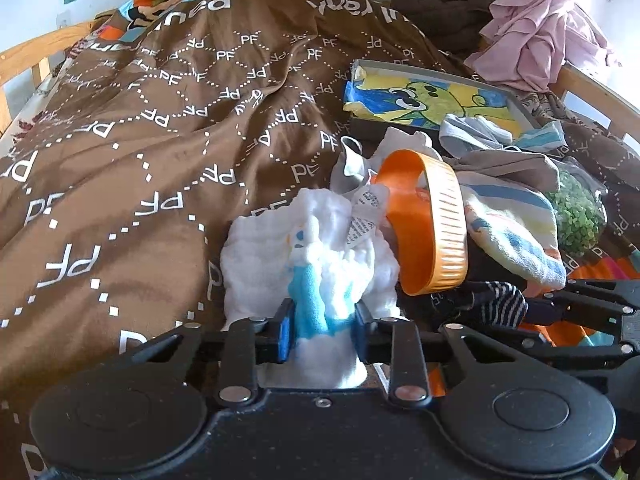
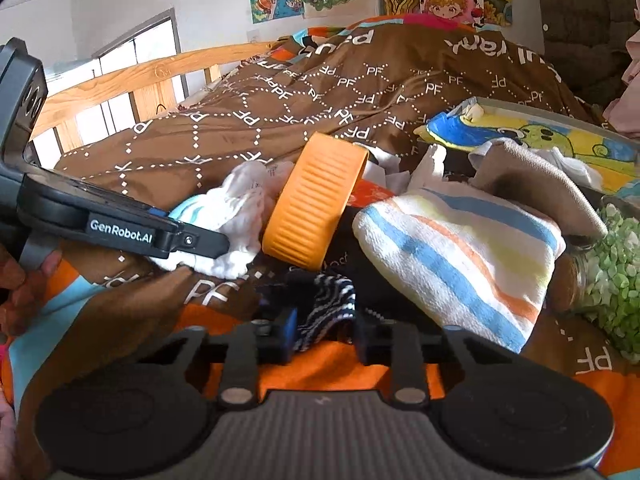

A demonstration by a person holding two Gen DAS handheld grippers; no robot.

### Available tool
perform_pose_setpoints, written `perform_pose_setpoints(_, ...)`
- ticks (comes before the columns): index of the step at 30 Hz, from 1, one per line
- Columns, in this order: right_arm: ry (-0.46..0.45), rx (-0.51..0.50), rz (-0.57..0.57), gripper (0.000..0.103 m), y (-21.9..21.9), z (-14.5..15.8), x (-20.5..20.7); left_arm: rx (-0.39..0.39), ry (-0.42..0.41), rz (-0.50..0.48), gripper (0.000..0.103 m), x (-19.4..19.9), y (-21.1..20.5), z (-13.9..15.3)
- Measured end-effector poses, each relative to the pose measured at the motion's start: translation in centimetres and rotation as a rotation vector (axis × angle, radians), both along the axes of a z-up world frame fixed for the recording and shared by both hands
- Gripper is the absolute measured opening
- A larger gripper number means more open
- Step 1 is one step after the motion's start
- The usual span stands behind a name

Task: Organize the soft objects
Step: 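Grasp the whale-print white muslin with the left tool while the right tool grasps the navy striped sock, then carry muslin and sock into the cartoon tray and open both tools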

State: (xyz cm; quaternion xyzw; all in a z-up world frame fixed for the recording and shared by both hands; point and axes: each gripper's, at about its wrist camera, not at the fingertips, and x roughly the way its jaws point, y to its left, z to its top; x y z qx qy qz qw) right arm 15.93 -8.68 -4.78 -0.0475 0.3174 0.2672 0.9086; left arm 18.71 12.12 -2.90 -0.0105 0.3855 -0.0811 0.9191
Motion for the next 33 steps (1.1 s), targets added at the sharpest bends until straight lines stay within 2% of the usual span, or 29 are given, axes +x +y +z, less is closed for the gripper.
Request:
perform_pose_setpoints(3, -0.021, 0.003, 0.002, 0.009, -0.2, 0.4, -0.3, 0.012, -0.017, -0.016, 0.022, -0.5, -0.3, 0.4)
perform_pose_setpoints(6, -0.047, 0.011, 0.000, 0.005, -0.5, 1.0, -0.6, 0.014, -0.021, -0.031, 0.016, -1.2, -0.6, 0.8)
perform_pose_setpoints(11, -0.082, 0.017, 0.011, 0.004, -0.9, 2.0, -1.7, -0.003, -0.018, -0.045, 0.013, -2.3, -1.0, 1.6)
perform_pose_setpoints(18, -0.122, 0.030, 0.024, 0.004, -1.8, 4.0, -4.0, -0.114, 0.009, 0.010, 0.013, -4.7, -1.1, 2.6)
perform_pose_setpoints(33, -0.219, 0.086, -0.019, 0.004, -5.5, 8.4, -10.0, -0.232, -0.057, 0.037, 0.012, -11.3, -4.4, 5.0)
